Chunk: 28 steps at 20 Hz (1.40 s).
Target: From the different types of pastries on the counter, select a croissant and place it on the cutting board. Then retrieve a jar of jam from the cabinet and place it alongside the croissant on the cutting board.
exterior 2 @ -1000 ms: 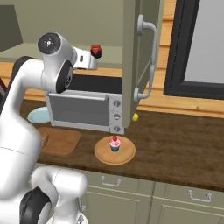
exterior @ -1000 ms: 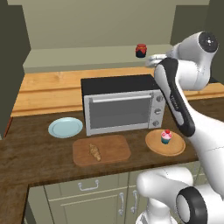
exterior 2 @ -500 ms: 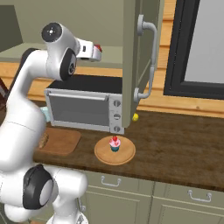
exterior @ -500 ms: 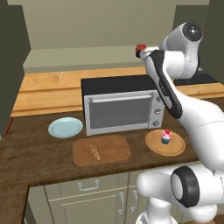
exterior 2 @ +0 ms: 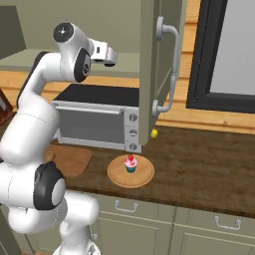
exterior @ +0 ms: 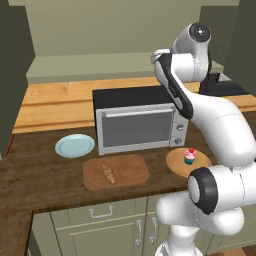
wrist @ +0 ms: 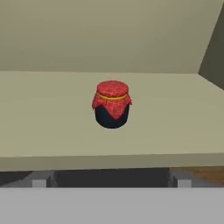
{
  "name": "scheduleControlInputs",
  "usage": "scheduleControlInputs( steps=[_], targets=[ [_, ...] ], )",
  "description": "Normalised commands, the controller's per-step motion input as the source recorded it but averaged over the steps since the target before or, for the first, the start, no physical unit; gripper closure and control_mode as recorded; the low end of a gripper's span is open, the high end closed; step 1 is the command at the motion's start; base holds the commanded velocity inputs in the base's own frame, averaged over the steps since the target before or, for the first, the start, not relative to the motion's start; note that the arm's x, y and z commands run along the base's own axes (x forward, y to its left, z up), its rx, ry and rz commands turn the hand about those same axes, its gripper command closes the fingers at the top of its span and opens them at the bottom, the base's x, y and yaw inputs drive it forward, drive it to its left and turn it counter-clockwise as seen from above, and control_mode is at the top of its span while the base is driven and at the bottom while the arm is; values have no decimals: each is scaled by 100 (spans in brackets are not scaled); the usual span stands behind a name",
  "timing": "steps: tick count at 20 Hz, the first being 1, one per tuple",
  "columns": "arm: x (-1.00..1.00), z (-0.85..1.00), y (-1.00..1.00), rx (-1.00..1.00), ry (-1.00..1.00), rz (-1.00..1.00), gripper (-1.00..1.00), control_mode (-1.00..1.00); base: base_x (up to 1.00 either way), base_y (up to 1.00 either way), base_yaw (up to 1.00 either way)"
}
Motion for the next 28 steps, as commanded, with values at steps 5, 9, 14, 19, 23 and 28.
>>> scheduleControlInputs(
  steps=[5, 9, 14, 19, 23, 28],
  targets=[
    [52, 15, 0, 0, 6, 0, -100, -100, 0, 0, 0],
    [40, 14, 0, 0, 6, 0, -100, -100, 0, 0, 0],
    [16, -4, -25, 1, 5, 0, -100, -100, 0, 0, 0],
    [18, -14, -22, 0, 1, 0, -100, -100, 0, 0, 0],
    [19, 0, 14, 0, 2, 0, -100, -100, 0, 0, 0],
    [16, 0, 13, 0, 2, 0, -100, -100, 0, 0, 0]
  ],
)
